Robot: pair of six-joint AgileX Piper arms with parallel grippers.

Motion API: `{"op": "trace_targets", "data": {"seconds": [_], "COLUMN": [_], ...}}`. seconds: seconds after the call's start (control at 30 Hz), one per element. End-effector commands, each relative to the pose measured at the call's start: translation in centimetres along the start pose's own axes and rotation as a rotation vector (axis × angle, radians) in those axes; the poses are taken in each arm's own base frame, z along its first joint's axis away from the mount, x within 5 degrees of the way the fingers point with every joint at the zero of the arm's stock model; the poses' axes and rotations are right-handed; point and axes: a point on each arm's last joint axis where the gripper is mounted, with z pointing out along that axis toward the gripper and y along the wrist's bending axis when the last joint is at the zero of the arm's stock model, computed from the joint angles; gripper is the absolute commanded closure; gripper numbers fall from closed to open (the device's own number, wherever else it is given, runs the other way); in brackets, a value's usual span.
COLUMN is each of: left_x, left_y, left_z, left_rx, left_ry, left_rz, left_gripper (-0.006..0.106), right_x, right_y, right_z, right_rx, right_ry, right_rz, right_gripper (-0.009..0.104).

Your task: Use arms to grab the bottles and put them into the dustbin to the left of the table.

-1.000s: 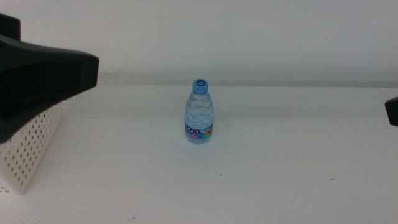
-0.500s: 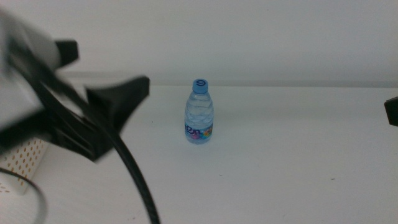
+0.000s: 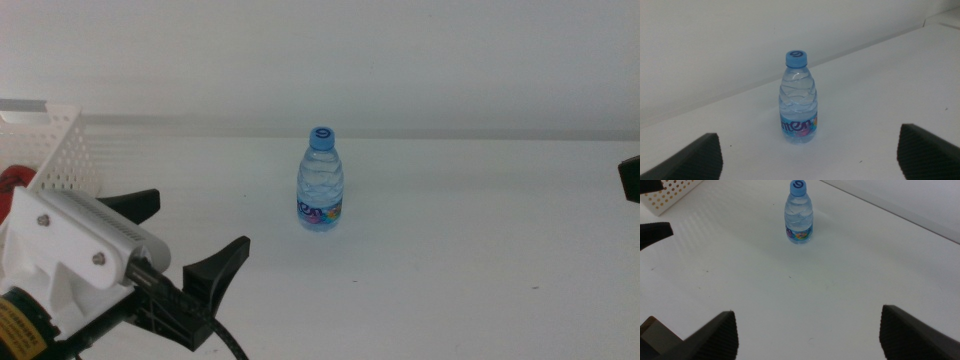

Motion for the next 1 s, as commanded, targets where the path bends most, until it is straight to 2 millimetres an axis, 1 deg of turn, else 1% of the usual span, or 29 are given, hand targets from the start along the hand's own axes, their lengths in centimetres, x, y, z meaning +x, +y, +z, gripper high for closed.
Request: {"op": "trace_targets", "data": {"seconds": [0.0, 0.1, 0.17, 0.27, 0.5, 0.6, 0.73, 0.9, 0.97], "left_x": [0.1, -0.1, 0.3, 1.4, 2.6, 3.7, 5.5, 7.0, 7.5], "left_y": [0.0, 0.1, 0.2, 0.3, 0.5, 0.6, 0.6, 0.6, 0.6], "left_z": [0.3, 0.7, 1.2, 2.7, 6.4, 7.9, 9.9, 11.5, 11.9], "left_rx": [-0.003, -0.012, -0.02, -0.028, -0.037, -0.047, -0.044, -0.034, -0.034], "left_ry": [-0.003, -0.036, -0.01, 0.038, -0.08, -0.063, 0.004, -0.054, -0.088], "left_rz": [-0.007, -0.008, -0.046, -0.073, -0.069, -0.071, -0.088, -0.079, -0.106], "left_gripper": [0.007, 0.007, 0.007, 0.007, 0.007, 0.007, 0.007, 0.007, 0.007], "right_x": [-0.1, -0.1, -0.1, -0.1, -0.1, -0.1, -0.1, -0.1, -0.1], "right_y": [0.0, 0.0, 0.0, 0.0, 0.0, 0.0, 0.0, 0.0, 0.0], "right_z": [-0.2, -0.2, -0.2, -0.2, -0.2, -0.2, -0.2, -0.2, -0.2], "right_rx": [0.002, 0.002, 0.002, 0.002, 0.002, 0.002, 0.002, 0.002, 0.002], "right_ry": [-0.011, -0.011, -0.011, -0.011, -0.011, -0.011, -0.011, -0.011, -0.011], "right_rz": [-0.003, -0.003, -0.003, -0.003, -0.003, -0.003, -0.003, -0.003, -0.003], "right_gripper": [0.019, 0.019, 0.019, 0.019, 0.019, 0.019, 0.019, 0.019, 0.019]}}
